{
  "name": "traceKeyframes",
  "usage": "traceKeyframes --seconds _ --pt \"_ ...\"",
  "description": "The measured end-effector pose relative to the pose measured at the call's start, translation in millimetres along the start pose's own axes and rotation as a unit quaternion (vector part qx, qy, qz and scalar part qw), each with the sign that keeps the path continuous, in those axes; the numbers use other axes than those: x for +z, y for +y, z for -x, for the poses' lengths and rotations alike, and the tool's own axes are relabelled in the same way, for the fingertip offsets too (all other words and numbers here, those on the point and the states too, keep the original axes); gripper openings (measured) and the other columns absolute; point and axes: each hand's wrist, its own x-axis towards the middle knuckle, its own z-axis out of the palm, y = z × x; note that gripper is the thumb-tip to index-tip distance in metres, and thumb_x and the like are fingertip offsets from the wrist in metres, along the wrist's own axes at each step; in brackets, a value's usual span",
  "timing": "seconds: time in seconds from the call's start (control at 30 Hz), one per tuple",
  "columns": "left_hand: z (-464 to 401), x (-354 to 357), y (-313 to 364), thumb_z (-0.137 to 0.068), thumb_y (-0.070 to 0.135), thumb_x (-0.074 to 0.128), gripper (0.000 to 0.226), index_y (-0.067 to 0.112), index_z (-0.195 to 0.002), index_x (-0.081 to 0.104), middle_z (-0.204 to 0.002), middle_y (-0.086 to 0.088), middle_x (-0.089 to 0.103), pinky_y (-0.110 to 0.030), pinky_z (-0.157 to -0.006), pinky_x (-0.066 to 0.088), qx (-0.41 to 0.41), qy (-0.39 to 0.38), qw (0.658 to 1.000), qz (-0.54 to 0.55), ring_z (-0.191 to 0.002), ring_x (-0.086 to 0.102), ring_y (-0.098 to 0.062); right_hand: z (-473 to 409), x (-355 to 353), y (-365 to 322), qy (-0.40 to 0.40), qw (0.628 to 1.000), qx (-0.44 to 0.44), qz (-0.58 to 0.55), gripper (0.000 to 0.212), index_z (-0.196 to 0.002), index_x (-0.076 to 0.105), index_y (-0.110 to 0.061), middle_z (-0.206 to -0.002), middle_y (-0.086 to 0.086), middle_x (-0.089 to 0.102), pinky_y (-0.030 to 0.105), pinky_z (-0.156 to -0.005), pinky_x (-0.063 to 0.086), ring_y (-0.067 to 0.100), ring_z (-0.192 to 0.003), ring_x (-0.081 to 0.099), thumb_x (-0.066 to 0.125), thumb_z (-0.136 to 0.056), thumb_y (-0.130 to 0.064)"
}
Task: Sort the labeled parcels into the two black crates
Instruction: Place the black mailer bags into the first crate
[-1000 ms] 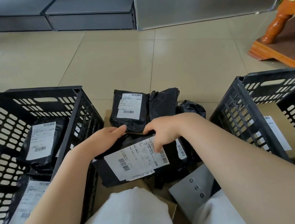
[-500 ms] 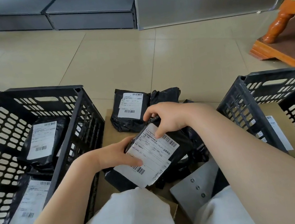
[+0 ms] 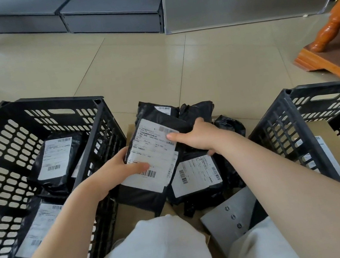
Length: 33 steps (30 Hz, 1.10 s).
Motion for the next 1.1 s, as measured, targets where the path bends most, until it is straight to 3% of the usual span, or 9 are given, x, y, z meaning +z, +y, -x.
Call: traceKeyframes --seconds 0.1,0.17,0.37,0.53,0.7,0.9,0.97,1.03,1.1 --pt "9 -7 1 -0.050 0.042 0.090 0.080 0.030 -0.122 0.058 -0.096 0.007 0.077 -0.028 -0.071 0.054 0.013 -0.004 0.997 0.076 -0.084 0.075 -0.012 0 13 0 -0.162 0.980 0.032 -0.108 0.086 -0.142 0.050 -0.016 -0.134 0.015 0.057 0.049 -0.088 0.058 0.034 -0.111 0.061 0.069 -0.077 -0.068" --pt "15 -12 1 -0.030 0.054 0.093 0.094 0.031 -0.115 0.061 -0.095 0.008 0.077 -0.024 -0.066 0.054 0.020 -0.003 0.995 0.094 -0.082 0.074 -0.009 -1 24 -4 -0.191 0.972 0.003 -0.136 0.073 -0.134 0.058 -0.016 -0.121 0.014 0.066 0.046 -0.085 0.060 0.031 -0.103 0.067 0.070 -0.079 -0.063" --pt "22 -20 -2 -0.086 0.026 0.070 0.032 0.032 -0.115 0.057 -0.083 0.011 0.077 -0.019 -0.053 0.055 0.000 0.042 0.990 0.133 -0.071 0.074 -0.006 -5 44 -20 -0.129 0.974 -0.097 -0.160 0.046 -0.133 0.060 -0.014 -0.113 0.008 0.073 0.035 -0.077 0.062 0.024 -0.091 0.074 0.064 -0.095 -0.039" --pt "29 -41 -2 -0.046 0.048 0.093 0.093 0.033 -0.131 0.057 -0.109 -0.003 0.075 -0.045 -0.087 0.055 0.005 0.040 0.979 0.197 -0.102 0.071 -0.027 -1 50 -38 -0.016 0.981 -0.154 -0.120 0.025 -0.098 0.055 -0.005 -0.107 0.012 0.068 0.043 -0.077 0.061 0.025 -0.091 0.070 0.056 -0.100 -0.030" --pt "40 -66 0 -0.013 0.052 0.096 0.111 0.036 -0.118 0.061 -0.106 -0.006 0.076 -0.042 -0.073 0.059 0.046 0.068 0.978 0.194 -0.092 0.074 -0.027 13 64 -66 0.033 0.975 -0.205 -0.076 0.027 -0.079 0.046 -0.014 -0.105 0.020 0.068 0.045 -0.079 0.056 0.031 -0.092 0.065 0.052 -0.100 -0.030" --pt "63 -107 0 -0.021 0.060 0.093 0.114 0.040 -0.126 0.053 -0.105 -0.002 0.076 -0.042 -0.075 0.060 0.064 0.107 0.985 0.120 -0.093 0.074 -0.026 22 84 -98 0.021 0.967 -0.210 -0.143 0.035 -0.070 0.034 -0.016 -0.072 0.002 0.055 0.010 -0.046 0.042 -0.004 -0.052 0.055 0.051 -0.100 -0.017" --pt "67 -120 -7 -0.014 0.067 0.090 0.116 0.044 -0.123 0.054 -0.103 0.000 0.076 -0.043 -0.078 0.059 0.054 0.129 0.985 0.100 -0.091 0.075 -0.025 19 101 -111 0.014 0.965 -0.202 -0.165 0.035 -0.069 0.033 -0.016 -0.088 0.013 0.066 0.028 -0.065 0.060 0.010 -0.075 0.071 0.050 -0.099 -0.019" --pt "69 -130 -15 -0.016 0.067 0.090 0.111 0.046 -0.120 0.055 -0.101 -0.002 0.077 -0.043 -0.079 0.059 0.046 0.149 0.982 0.111 -0.091 0.075 -0.026 19 114 -125 -0.001 0.966 -0.180 -0.187 0.033 -0.069 0.037 -0.015 -0.102 0.014 0.067 0.049 -0.076 0.061 0.032 -0.093 0.070 0.050 -0.099 -0.020" --pt "69 -137 -25 -0.041 0.058 0.090 0.092 0.043 -0.125 0.055 -0.100 -0.003 0.077 -0.040 -0.074 0.061 0.046 0.169 0.975 0.139 -0.092 0.074 -0.028 23 122 -136 -0.024 0.967 -0.157 -0.198 0.030 -0.071 0.044 -0.016 -0.097 0.005 0.064 0.049 -0.080 0.061 0.031 -0.092 0.070 0.048 -0.101 -0.018"
